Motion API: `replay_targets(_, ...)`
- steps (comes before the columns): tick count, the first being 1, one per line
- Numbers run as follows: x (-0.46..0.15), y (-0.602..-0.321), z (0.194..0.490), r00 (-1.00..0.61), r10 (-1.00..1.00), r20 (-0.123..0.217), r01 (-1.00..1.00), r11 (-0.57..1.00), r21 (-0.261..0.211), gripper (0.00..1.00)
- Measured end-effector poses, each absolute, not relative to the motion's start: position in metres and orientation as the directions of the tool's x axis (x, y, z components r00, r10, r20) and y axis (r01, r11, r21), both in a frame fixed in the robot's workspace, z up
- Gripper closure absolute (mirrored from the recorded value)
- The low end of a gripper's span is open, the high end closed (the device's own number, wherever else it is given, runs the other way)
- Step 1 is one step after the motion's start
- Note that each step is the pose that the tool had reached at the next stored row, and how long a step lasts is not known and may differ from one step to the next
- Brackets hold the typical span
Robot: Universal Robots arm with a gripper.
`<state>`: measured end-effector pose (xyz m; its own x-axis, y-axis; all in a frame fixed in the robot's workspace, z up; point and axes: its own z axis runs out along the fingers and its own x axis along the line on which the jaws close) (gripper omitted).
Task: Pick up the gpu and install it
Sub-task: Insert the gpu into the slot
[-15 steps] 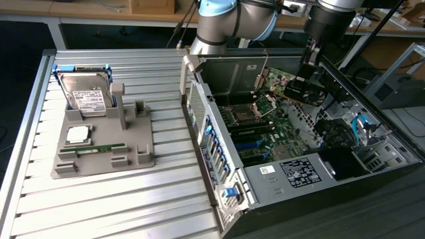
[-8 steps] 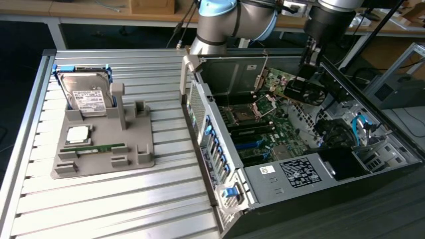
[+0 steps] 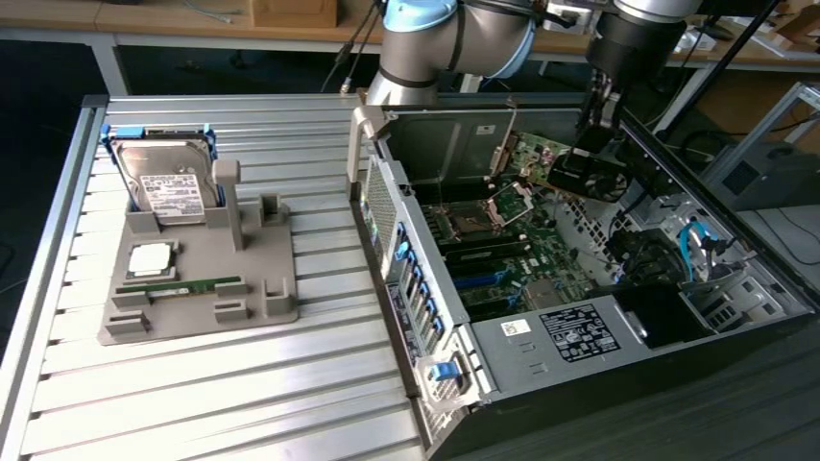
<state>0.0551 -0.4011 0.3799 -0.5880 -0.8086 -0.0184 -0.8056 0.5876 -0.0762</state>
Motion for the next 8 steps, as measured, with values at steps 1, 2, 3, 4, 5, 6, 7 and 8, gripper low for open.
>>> replay_targets(1,0.0551,-0.4011,0.3799,-0.583,-0.812,-0.018,-0.809,0.583,-0.076,0.73)
replay_targets(2,0.0551,-0.4011,0.3799,-0.581,-0.814,-0.018,-0.811,0.581,-0.076,0.73)
replay_targets(3,0.0551,-0.4011,0.3799,-0.578,-0.816,-0.018,-0.813,0.578,-0.076,0.73)
replay_targets(4,0.0551,-0.4011,0.3799,-0.572,-0.82,-0.018,-0.817,0.572,-0.076,0.73)
replay_targets(5,0.0551,-0.4011,0.3799,-0.569,-0.822,-0.018,-0.819,0.569,-0.076,0.73)
replay_targets(6,0.0551,-0.4011,0.3799,-0.566,-0.824,-0.018,-0.821,0.566,-0.076,0.73)
replay_targets(7,0.0551,-0.4011,0.3799,-0.563,-0.826,-0.018,-0.823,0.563,-0.076,0.73)
replay_targets(8,0.0551,-0.4011,0.3799,-0.56,-0.828,-0.018,-0.825,0.56,-0.076,0.73)
